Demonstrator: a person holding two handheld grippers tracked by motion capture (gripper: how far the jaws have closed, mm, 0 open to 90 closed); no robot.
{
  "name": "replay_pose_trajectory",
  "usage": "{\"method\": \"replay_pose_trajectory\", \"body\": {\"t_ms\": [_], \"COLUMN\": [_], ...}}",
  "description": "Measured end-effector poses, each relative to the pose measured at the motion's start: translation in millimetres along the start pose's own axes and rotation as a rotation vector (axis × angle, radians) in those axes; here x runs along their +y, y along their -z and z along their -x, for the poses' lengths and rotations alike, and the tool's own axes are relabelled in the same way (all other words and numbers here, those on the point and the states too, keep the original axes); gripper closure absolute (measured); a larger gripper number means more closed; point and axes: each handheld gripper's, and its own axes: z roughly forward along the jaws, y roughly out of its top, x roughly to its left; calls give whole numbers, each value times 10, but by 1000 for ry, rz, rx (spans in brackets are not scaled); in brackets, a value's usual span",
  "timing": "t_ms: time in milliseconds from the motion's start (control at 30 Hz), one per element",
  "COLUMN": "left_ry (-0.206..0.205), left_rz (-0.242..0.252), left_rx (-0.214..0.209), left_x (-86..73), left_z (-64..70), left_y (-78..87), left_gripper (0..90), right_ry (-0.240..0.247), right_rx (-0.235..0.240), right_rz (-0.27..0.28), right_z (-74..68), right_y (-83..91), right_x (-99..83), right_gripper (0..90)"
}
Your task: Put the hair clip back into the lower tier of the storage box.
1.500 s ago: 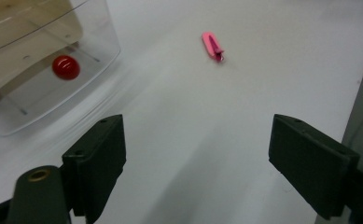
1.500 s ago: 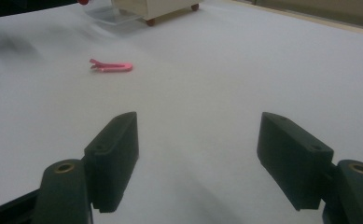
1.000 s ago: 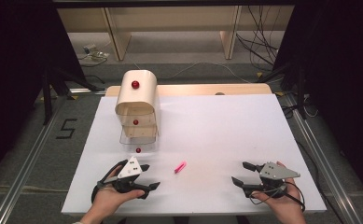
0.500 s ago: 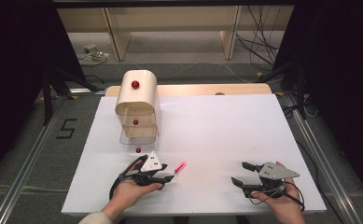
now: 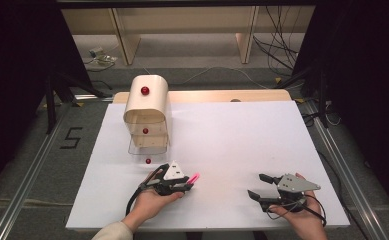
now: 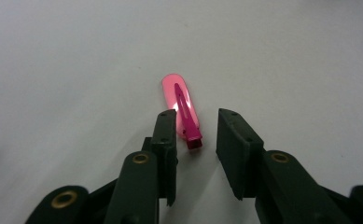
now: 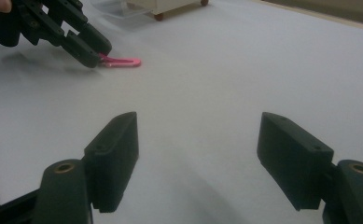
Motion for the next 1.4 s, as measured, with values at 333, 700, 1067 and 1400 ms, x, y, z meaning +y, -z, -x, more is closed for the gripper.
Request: {"method": "replay_pose_trajectory", "body": {"t_ms": [333, 700, 1067, 1400], "left_ry": [0, -4, -19, -35], "left_rz": [16, 39, 65, 89], "left_rx": [24, 20, 52, 79], "left_x": [10, 19, 52, 89], "left_z": [4, -4, -14, -15], "left_y": [-12, 27, 109, 186], "left_gripper": [829, 832, 832, 832], "right_ry": [-2, 1, -1, 0], "right_rx": [2, 2, 4, 3], "right_rz": [-3, -2, 1, 0], "right_z": [0, 1, -3, -2], "right_y": [-1, 0, 2, 1], "right_x": [-2, -2, -1, -2], "right_gripper": [302, 302, 302, 302]}}
